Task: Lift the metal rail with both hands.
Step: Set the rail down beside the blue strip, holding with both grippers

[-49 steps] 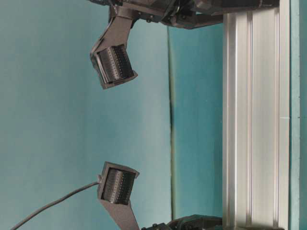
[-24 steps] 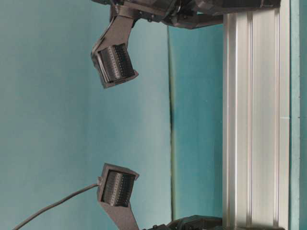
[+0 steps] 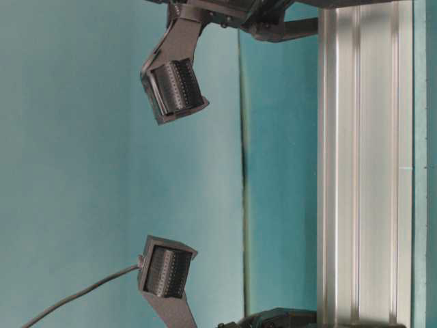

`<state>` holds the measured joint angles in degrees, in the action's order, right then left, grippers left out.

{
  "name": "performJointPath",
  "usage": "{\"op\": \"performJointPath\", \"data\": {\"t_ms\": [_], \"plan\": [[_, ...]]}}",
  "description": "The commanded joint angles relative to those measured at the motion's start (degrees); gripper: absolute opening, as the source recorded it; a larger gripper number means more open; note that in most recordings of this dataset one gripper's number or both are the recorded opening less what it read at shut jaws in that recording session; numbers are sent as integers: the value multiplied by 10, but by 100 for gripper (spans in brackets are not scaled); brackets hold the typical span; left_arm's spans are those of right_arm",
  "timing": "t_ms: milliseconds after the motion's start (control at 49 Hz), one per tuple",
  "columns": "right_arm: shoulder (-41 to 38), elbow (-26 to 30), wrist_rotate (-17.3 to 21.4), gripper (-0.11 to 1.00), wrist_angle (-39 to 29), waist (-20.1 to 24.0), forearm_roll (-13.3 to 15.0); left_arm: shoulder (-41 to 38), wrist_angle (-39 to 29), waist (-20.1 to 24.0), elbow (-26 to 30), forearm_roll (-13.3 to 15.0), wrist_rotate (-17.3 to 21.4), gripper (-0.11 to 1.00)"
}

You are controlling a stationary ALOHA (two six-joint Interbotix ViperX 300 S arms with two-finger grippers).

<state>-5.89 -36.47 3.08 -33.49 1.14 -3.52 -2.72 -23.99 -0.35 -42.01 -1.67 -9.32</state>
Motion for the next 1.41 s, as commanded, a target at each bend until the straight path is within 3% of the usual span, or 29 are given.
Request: {"op": "performJointPath", "data": {"t_ms": [0, 102, 184, 551, 755, 1388], "plan": [[-3, 2, 4, 90, 3, 1, 1, 3, 5, -6, 2, 1, 0, 61], [0, 2, 4, 90, 3, -1, 1, 6, 4, -10, 3, 1, 5, 89], [7, 2, 4, 90, 1, -5, 1, 16, -1, -10, 5, 1, 6, 99], [112, 2, 4, 90, -10, -13, 1, 155, -62, -10, 8, 1, 24, 98], [179, 5, 4, 90, -10, -21, 2, 232, -62, -9, 8, 1, 38, 98], [367, -18, 1, 90, 14, -37, 1, 374, -56, -2, 0, 1, 44, 98]]}}
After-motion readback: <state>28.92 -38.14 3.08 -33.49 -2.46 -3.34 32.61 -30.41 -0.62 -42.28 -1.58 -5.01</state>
